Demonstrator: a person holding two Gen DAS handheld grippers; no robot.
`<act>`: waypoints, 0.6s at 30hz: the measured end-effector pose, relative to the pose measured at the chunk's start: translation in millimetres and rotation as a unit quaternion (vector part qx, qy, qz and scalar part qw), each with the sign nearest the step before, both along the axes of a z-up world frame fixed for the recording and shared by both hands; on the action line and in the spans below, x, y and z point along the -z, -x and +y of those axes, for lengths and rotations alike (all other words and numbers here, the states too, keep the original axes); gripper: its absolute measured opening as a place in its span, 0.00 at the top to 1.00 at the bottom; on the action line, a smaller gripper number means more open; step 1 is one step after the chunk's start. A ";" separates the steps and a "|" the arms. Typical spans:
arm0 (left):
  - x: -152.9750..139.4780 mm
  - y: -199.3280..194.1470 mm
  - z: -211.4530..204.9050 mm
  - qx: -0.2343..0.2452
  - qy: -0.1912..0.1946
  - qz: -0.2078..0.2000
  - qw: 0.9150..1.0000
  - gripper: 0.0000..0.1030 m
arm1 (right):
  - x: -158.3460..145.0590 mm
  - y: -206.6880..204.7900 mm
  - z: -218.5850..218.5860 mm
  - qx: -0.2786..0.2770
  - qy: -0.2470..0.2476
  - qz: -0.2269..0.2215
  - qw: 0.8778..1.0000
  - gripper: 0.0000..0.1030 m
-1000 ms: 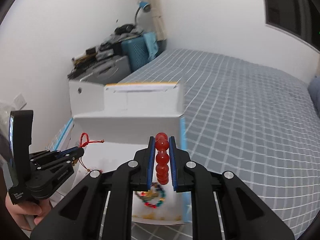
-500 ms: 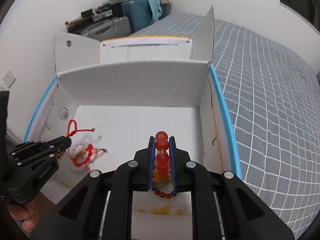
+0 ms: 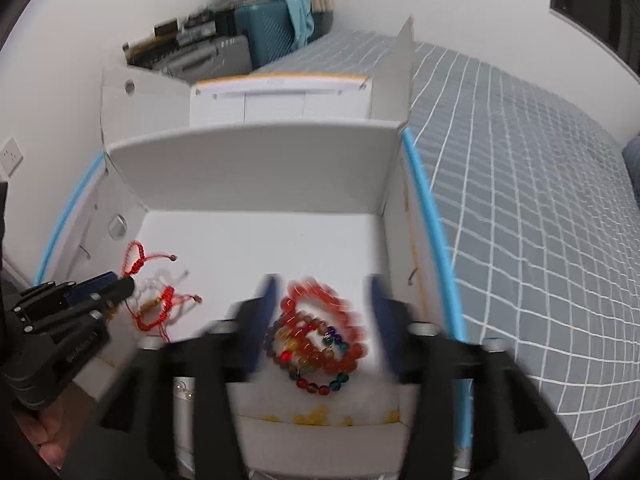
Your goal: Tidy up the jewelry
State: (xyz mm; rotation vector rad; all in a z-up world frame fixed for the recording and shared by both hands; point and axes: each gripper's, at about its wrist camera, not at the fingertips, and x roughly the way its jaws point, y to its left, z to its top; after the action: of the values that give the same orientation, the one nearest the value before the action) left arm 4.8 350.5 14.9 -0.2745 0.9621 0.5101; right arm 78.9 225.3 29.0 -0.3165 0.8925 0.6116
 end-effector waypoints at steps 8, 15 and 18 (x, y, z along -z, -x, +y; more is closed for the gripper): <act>-42.0 41.6 -37.8 -0.003 -0.064 -0.075 0.995 0.07 | -37.3 28.0 -37.6 0.006 -0.049 -0.062 0.997 0.09; -41.2 77.5 -58.5 0.002 -0.073 -0.098 0.993 0.06 | -35.9 61.9 -68.1 0.006 -0.071 -0.097 0.993 0.07; -37.4 89.1 -62.9 -0.002 -0.079 -0.099 0.992 0.06 | -28.7 71.2 -73.6 0.006 -0.069 -0.095 0.993 0.07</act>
State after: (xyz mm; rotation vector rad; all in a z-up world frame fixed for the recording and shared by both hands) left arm -84.3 287.6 52.3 -0.1815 0.7250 0.5489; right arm 7.7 151.7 57.8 -0.2407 0.6659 0.6186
